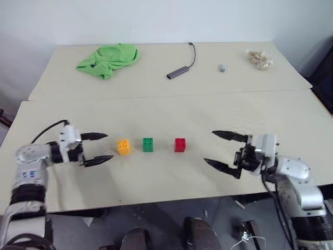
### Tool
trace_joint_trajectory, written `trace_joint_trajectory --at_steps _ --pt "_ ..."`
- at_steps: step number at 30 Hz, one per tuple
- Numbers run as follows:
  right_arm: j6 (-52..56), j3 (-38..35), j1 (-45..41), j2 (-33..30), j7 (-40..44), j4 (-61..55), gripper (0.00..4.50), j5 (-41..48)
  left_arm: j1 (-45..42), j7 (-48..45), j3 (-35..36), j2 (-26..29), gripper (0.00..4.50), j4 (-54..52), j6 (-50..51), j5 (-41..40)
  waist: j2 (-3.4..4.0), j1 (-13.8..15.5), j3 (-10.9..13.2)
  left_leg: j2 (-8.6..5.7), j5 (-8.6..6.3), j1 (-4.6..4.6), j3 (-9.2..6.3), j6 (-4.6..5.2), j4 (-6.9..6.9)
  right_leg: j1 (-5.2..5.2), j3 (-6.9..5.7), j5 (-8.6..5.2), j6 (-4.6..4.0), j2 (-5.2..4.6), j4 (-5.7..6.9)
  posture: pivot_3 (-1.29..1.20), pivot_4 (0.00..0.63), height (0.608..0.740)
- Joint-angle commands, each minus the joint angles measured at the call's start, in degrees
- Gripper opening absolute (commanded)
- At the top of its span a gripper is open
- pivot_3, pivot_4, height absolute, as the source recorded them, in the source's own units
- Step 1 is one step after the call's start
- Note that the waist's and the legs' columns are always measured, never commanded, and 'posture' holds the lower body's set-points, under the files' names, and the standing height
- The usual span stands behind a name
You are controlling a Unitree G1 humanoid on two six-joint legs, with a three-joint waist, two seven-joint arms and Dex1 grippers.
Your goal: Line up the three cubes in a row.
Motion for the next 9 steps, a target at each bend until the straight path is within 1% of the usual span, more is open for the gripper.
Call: trace_joint_trajectory --at_steps 1,3,5,8,9 --pt "-1.5 2.7 -5.3 -5.4 10.3 4.9 4.5 -3.4 3.1 3.8 5.4 3.1 4.48 -10.4 7.5 -5.2 0.0 0.8 0.0 0.01 0.0 0.0 -0.04 0.0 0.01 0.02 -0.01 0.0 -0.01 0.0 0.01 0.0 0.15 0.74" --pt "-1.4 2.9 -8.8 -5.5 12.1 8.1 4.5 -3.2 3.3 7.6 8.2 3.0 4.48 -12.7 11.4 -7.6 -0.01 1.7 0.0 0.01 0.0 0.01 -0.11 0.01 0.04 0.06 -0.03 -0.01 -0.01 -0.01 0.01 0.0 0.15 0.74" --pt "-1.5 3.0 -11.2 -5.0 13.5 10.3 4.5 -3.1 4.8 8.2 8.9 4.1 4.48 -15.0 13.8 -8.0 0.0 1.9 0.0 -0.01 0.0 0.0 -0.08 0.01 0.06 0.05 -0.01 -0.01 -0.02 -0.01 0.02 0.0 0.15 0.74" --pt "-2.5 3.2 -12.1 -4.0 14.3 13.2 4.5 -3.8 5.9 10.2 9.2 4.1 4.48 -17.7 13.6 -6.9 0.0 1.9 0.0 -0.03 0.0 -0.01 -0.03 0.0 0.03 0.03 -0.02 -0.01 -0.02 -0.01 0.02 0.0 0.15 0.74" --pt "-2.9 3.0 -11.7 -3.3 13.7 13.8 4.5 -4.0 6.7 11.9 8.7 4.5 4.48 -18.2 13.2 -5.0 0.0 1.9 0.0 -0.02 -0.01 -0.02 -0.03 0.0 0.0 0.02 -0.05 -0.01 -0.02 0.0 0.0 0.0 0.15 0.74"
